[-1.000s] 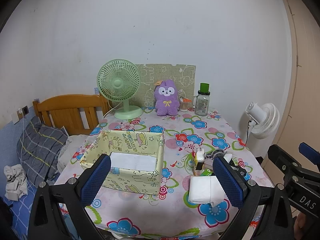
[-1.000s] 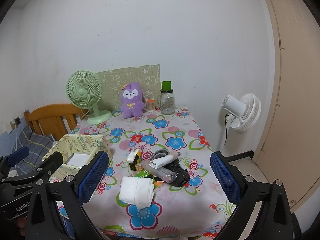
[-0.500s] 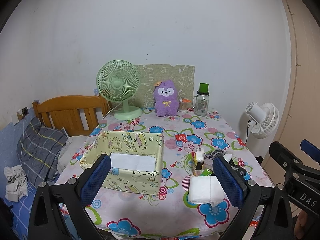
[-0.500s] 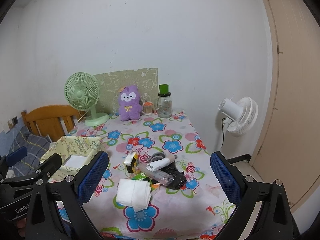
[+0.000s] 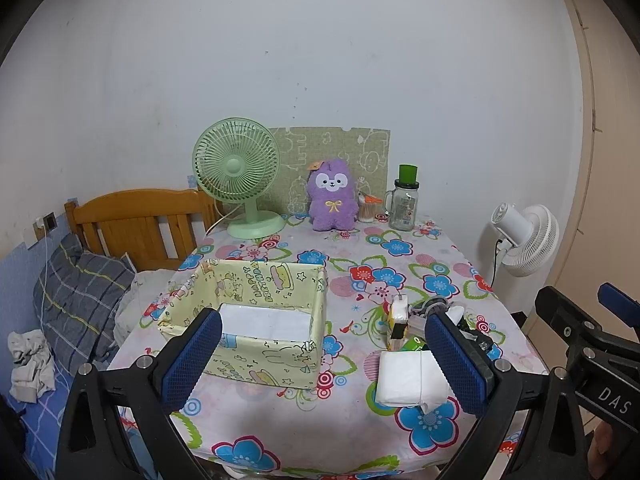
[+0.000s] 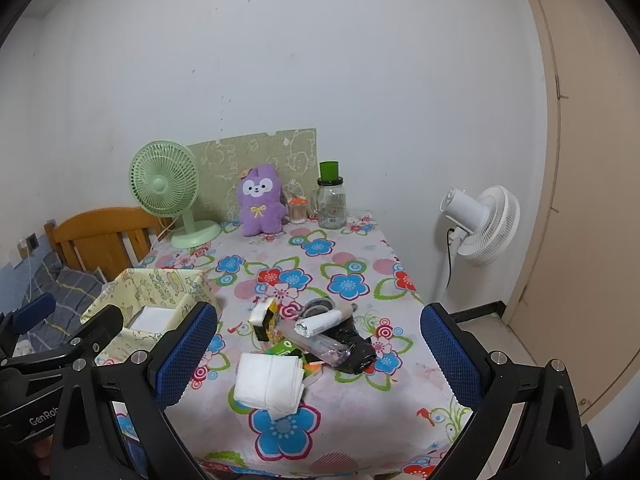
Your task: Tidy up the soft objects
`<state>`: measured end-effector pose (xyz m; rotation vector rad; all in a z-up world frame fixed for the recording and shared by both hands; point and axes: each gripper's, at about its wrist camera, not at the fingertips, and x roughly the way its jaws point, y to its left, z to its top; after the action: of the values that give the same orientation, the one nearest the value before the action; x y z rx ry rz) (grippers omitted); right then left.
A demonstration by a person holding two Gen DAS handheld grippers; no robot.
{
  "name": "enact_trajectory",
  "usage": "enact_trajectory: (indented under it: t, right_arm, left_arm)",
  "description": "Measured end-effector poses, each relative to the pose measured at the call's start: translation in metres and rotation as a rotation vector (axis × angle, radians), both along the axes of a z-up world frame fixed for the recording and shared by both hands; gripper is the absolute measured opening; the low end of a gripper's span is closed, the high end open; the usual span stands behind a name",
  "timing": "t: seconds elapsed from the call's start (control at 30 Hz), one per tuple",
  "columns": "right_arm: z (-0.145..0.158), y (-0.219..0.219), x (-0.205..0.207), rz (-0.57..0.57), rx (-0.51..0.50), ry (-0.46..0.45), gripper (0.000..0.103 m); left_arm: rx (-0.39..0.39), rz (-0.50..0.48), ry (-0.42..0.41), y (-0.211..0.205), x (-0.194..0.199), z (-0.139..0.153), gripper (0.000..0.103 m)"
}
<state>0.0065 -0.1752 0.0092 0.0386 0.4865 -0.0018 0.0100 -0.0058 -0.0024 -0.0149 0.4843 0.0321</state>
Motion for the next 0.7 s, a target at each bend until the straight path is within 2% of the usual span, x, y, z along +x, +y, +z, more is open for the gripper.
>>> enact_trajectory:
  t: [0.37,0.7]
  right_arm:
    - [-0.001,0.001,0.003,0.006,0.001,0.004,0.103]
    - [-0.015,-0.002,0.016,0.029,0.027,0.038,0.102]
  left_arm:
    - [0.002,-0.002,0.006,0.000,0.001,-0.003,0.102]
    - [0.029,-0.038,0.050,-0.012,0.016,-0.026,0.102]
